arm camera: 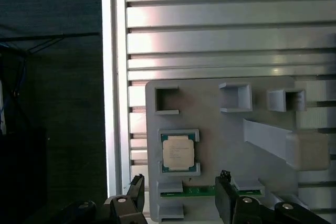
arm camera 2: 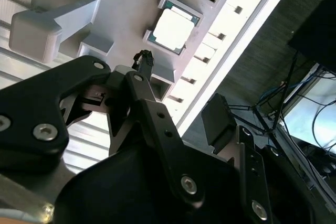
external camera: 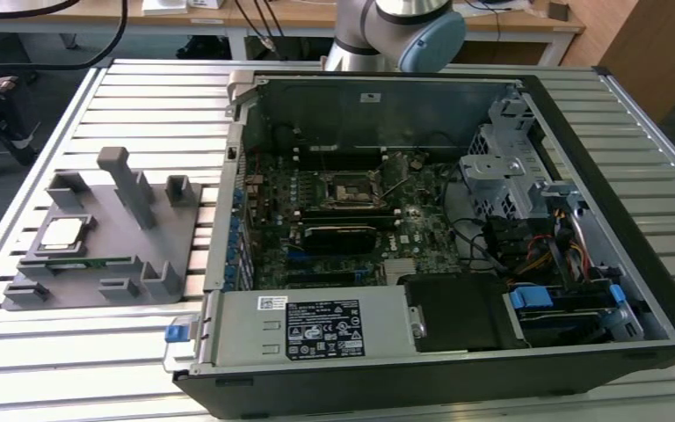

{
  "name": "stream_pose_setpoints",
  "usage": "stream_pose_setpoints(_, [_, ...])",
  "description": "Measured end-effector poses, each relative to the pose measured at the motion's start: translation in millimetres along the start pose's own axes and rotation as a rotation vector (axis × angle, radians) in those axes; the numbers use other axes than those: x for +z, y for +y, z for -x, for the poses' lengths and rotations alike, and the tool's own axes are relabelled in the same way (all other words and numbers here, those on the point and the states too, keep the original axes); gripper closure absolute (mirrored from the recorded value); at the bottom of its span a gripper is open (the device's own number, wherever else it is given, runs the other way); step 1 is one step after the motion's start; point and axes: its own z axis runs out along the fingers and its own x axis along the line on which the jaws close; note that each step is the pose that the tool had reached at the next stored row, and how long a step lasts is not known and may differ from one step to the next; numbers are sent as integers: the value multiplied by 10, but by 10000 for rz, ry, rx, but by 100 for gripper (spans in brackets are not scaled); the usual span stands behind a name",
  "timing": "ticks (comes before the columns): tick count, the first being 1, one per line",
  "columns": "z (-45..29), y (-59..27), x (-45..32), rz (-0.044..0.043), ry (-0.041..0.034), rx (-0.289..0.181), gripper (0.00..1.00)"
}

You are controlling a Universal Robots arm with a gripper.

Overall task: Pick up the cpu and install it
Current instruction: 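Pick up the cpu and move it towards the insertion slot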

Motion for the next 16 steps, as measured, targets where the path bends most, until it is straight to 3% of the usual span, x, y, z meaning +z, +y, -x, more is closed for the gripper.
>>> stream_pose_setpoints(4, [2, -1, 58, -15, 5, -628, 36])
stream_pose_setpoints(9, [2, -1, 130, 126, 7, -637, 36])
stream_pose_setpoints(16, [5, -2, 194, 100, 8, -638, 36])
